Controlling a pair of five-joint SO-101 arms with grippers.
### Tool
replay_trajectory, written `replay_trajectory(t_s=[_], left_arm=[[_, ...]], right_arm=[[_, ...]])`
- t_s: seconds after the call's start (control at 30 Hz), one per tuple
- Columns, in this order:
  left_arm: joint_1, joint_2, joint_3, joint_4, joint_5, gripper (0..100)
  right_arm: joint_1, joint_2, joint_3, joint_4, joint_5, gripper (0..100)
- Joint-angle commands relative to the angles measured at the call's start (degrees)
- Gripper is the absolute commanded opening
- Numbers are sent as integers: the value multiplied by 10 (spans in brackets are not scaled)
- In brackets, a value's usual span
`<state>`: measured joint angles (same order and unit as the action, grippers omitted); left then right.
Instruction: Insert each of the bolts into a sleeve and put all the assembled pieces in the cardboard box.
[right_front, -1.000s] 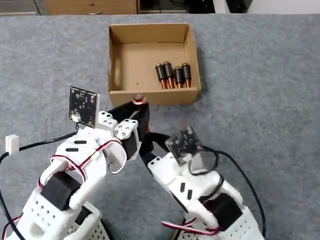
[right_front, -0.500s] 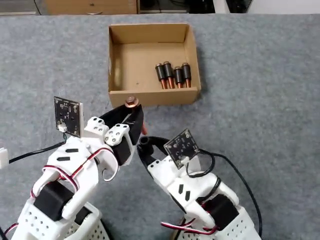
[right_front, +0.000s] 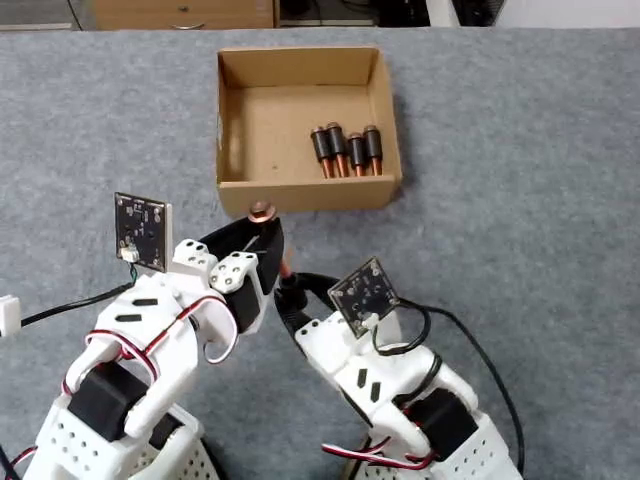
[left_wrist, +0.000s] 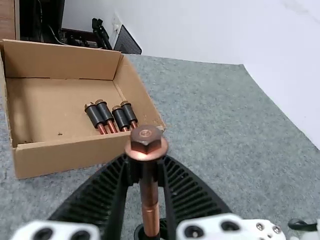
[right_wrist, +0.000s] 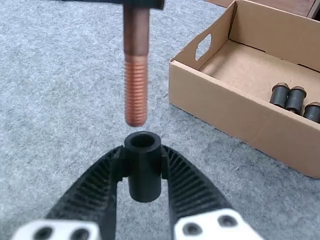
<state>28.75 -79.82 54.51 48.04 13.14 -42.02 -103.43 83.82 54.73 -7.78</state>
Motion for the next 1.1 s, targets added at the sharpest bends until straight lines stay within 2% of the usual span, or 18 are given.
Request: replay_trajectory(t_s=[0.0,1.07], left_arm=[[-4,-7,-4,-1,4,18],[0,-7,11,0,4,18]], right_arm=[[-3,-85,-12,-2,-3,2],[-6,-86,-39,-4,-1,2]])
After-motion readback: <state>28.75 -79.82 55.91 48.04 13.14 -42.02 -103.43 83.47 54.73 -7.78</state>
